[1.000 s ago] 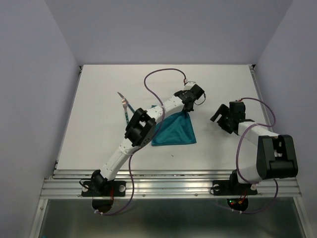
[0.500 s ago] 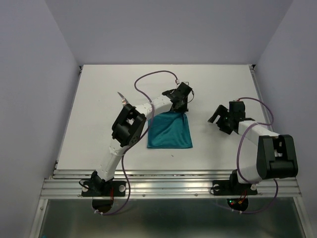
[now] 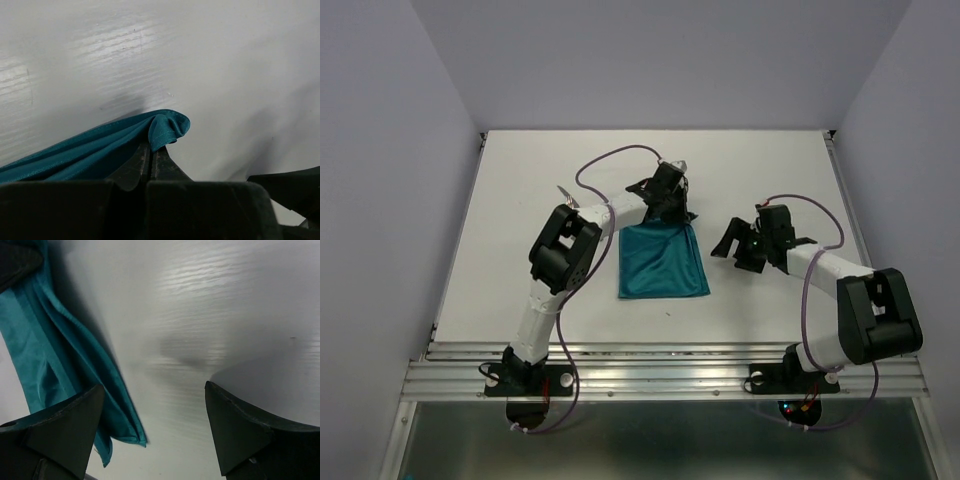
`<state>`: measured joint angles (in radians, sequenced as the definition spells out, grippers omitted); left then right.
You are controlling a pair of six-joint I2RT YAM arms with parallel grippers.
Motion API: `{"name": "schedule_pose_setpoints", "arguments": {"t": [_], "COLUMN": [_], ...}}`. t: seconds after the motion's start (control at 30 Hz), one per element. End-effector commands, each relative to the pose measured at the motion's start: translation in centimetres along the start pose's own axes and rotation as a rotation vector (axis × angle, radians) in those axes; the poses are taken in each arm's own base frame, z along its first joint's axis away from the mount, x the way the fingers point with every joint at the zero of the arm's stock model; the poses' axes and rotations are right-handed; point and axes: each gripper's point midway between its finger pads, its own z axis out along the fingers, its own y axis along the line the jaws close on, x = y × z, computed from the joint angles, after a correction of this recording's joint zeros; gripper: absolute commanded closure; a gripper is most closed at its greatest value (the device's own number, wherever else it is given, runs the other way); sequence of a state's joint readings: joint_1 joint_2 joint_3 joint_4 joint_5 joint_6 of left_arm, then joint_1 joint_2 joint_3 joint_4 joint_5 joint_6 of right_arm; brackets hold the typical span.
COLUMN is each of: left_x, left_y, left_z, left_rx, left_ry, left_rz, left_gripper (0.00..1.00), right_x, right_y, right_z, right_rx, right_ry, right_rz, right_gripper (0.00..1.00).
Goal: Fold the napkin into a case and place the utensils inside
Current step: Pick up the lower triangle-folded napkin from the center of the board, then fold the 2/3-rectangle-folded napkin at the center of the board.
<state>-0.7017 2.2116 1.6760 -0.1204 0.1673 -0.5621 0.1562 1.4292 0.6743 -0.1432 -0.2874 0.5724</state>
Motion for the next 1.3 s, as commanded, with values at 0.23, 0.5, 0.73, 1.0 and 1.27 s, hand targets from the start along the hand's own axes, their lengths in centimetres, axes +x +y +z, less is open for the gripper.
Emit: {"name": "schedule_pose_setpoints", "arguments": {"t": [0.23,0.5,0.73,1.0,1.27], "left_x": [-3.0,-3.0,-3.6,-4.0,-4.3], "left_y": [-3.3,-3.1,-3.3,-3.4,-3.4], "left_z": [-2.9,-3.2,-3.5,-4.0,-4.3], "left_rx": [0.151,0.171,0.202,0.217,0.228], "left_ry": [-0.071,-0.065,-0.081,-0.091,-0.1], "left_rz": [-0.005,-0.019,-0.01,-0.011,-0.017], "left_gripper": [1.0,1.0,1.0,1.0,1.0], "right_x": [1.7,3.3,4.0,3.7,3.0], "right_y": [4.7,5.5,5.6,7.3,7.6], "right_z": [1.9,3.8,4.4,4.2,4.6], "right_rx": [-0.144,-0.192,-0.236,-0.341,-0.345], "right_ry": [0.043,0.098,0.115,0.104,0.069], "right_rz": [-0.108,-0.105,-0.096,-0.127,-0.143], "right_gripper": [0.17,0.2,0.21,0.15,0.16]}}
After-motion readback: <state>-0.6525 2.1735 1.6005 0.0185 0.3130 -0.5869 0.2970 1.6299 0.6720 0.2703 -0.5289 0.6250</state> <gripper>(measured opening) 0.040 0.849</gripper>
